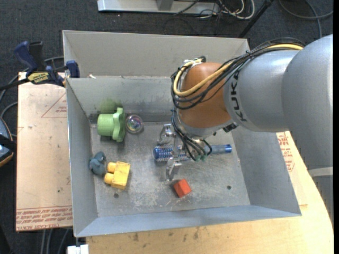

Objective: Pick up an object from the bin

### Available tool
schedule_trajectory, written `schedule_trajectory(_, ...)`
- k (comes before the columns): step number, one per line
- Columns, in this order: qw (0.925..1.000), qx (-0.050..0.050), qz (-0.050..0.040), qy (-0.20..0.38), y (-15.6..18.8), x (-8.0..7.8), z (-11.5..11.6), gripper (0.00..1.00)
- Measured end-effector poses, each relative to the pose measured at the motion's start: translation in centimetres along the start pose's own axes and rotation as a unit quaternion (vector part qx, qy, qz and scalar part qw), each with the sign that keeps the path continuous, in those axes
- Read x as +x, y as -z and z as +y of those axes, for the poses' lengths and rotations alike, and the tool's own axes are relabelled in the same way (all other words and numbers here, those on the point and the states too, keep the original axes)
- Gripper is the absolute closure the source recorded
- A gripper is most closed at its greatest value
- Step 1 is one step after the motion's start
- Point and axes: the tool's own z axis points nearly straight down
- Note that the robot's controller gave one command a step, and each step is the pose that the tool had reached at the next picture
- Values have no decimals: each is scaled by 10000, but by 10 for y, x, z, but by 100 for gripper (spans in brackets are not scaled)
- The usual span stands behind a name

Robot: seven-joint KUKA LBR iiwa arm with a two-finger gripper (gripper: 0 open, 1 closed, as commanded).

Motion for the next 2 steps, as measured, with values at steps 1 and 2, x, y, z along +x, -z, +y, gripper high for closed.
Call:
schedule_trajectory(1, 10000, -4, -26, 0, 4, -1, 1, 100)
schedule_trajectory(2, 9999, -5, -69, -96, 175, -3, -1, 100)
